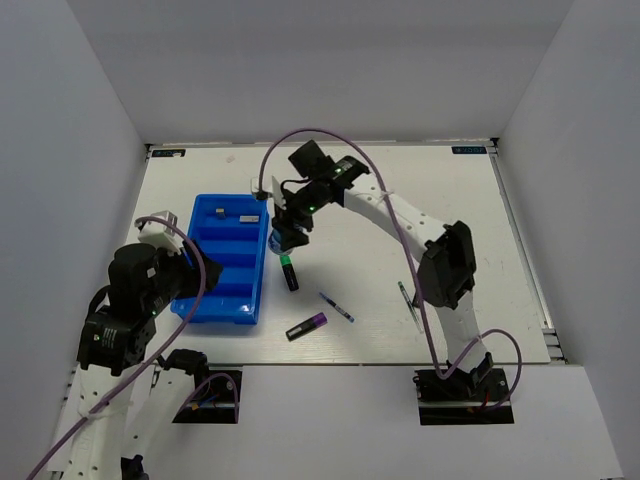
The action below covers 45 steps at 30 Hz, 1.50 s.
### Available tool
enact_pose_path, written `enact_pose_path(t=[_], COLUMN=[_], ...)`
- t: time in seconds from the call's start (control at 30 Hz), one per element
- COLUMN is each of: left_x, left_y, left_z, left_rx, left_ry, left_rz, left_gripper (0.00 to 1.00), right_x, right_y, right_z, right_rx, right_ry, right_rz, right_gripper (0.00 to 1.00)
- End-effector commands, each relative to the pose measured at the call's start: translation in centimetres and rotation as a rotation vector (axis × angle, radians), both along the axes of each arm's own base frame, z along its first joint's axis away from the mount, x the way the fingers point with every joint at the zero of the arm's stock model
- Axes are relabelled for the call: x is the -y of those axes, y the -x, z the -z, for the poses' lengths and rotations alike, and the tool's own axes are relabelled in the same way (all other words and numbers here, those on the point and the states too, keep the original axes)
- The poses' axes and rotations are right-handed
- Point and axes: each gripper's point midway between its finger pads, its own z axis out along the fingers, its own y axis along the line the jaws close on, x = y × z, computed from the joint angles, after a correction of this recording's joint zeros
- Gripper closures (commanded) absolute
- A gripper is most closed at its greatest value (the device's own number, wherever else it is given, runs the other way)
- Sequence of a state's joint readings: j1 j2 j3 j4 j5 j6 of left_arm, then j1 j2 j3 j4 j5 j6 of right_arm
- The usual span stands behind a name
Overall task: Sort the stationery into containers
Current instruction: Place the stationery into the container
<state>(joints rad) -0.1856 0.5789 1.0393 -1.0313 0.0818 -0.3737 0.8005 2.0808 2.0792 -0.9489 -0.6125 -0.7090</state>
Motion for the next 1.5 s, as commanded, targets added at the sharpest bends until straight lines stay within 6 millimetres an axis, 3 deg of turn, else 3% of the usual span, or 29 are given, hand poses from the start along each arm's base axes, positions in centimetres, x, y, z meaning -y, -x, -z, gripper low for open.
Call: enact_pose_path(t=[0.0, 0.07, 0.17, 0.43, 0.6, 0.83, 1.03, 1.13, 1.37, 1.4, 1.43, 1.47], left_x=[-0.4, -0.5, -0.5, -0.2, -0.6, -1.0, -1.0, -1.0, -0.9, -0.9, -0.8, -0.8], left_y=[0.2, 0.2, 0.5, 0.1, 0.1, 0.4, 0.5, 0.6, 0.6, 0.5, 0.5, 0.5], left_z=[-1.2, -1.5, -1.3, 1.3, 1.6, 1.5, 1.7, 1.7, 1.7, 1.6, 1.8, 1.8], left_rx=[0.060, 0.074, 0.082, 0.064, 0.076, 0.088, 0.089, 0.090, 0.088, 0.087, 0.081, 0.081], left_ry=[-0.019, -0.023, -0.030, -0.048, -0.066, -0.071, -0.068, -0.069, -0.065, -0.064, -0.064, -0.065], left_rz=[-0.003, 0.000, 0.009, 0.030, 0.020, 0.002, 0.006, 0.006, 0.011, 0.007, 0.012, 0.011], left_gripper=[0.34, 0.34, 0.34, 0.33, 0.33, 0.32, 0.32, 0.32, 0.32, 0.32, 0.32, 0.32], right_x=[-5.7, -7.9, -9.8, -12.7, -14.9, -15.8, -15.8, -15.7, -15.4, -15.2, -15.3, -15.1], right_y=[-2.9, -4.1, -4.5, -4.2, -3.3, -4.1, -6.3, -6.4, -5.6, -5.3, -5.1, -5.1], right_z=[-4.0, -5.6, -6.2, -2.5, -0.9, 1.8, 2.5, 2.2, 4.2, 4.8, 4.6, 4.7], right_rx=[0.037, 0.093, 0.090, 0.117, 0.145, 0.210, 0.309, 0.318, 0.288, 0.275, 0.274, 0.276], right_ry=[-0.260, -0.365, -0.415, -0.411, -0.405, -0.363, -0.350, -0.352, -0.303, -0.286, -0.290, -0.285], right_rz=[0.043, 0.045, 0.057, 0.052, 0.037, 0.066, 0.132, 0.126, 0.094, 0.084, 0.079, 0.075], right_gripper=[1.00, 1.00, 1.00, 1.00, 1.00, 1.00, 1.00, 1.00, 1.00, 0.94, 0.83, 0.60])
